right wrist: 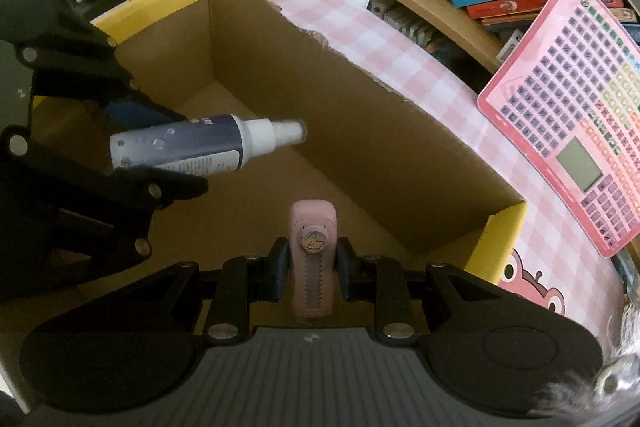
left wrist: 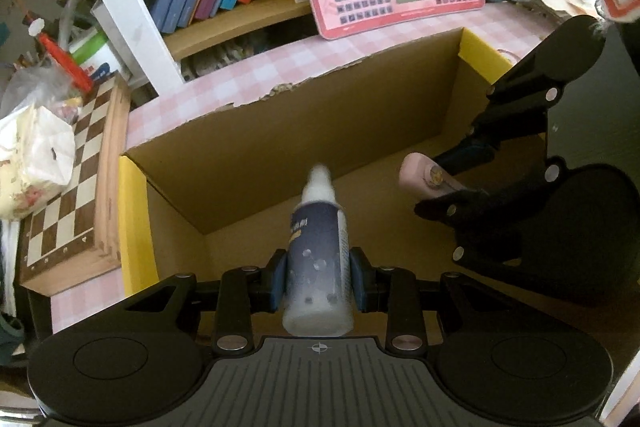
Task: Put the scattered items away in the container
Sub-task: 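Lower both items into the box and open both grippers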
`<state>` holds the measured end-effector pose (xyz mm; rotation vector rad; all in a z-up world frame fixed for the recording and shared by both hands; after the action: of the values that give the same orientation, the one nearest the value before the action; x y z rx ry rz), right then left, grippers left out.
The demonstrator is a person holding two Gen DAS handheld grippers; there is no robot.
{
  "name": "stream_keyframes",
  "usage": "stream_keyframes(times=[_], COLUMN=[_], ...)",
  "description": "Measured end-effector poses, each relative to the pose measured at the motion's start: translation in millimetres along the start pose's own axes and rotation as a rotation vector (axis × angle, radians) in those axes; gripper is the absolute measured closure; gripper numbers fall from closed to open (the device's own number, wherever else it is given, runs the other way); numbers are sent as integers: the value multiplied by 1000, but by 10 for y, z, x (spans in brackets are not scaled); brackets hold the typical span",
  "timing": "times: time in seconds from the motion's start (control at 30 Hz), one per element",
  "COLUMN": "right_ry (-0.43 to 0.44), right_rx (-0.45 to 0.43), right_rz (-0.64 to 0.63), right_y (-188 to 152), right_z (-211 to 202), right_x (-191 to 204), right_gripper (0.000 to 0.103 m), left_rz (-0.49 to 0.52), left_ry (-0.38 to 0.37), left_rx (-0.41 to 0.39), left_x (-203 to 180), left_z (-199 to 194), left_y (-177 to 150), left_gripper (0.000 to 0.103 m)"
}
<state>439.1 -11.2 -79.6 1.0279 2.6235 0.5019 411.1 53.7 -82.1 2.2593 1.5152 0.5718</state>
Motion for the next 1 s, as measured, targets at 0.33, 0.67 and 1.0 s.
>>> stream_keyframes(times=[0.33,0.67,1.0], right_ry=[7,8,-41], right_rx=[-29,-106,-227], right_rz=[4,33,76], right_y=[80,29,-158], right_z=[-14,-360,-1032], right_x=[-46,43,150], right_gripper=[61,58,45], left_rz=[-59,-57,-32], left_ry=[16,31,37], left_rx=[-66,-126,-234], left_x=[30,17,-43], left_z=[-141,-455,-1032], left_y=[103,43,-122], left_gripper=[66,66,57])
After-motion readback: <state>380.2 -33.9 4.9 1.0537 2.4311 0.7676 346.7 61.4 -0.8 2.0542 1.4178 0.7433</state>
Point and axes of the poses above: each gripper's, at about its wrist camera, not at the fingertips, and z roughly the way its jaws point, x to its left, y to its top, the point moved 4 cm from there along z, roughly the way its jaws point, and after that the axes turned 1 degree about y, right-handed, at the moved point
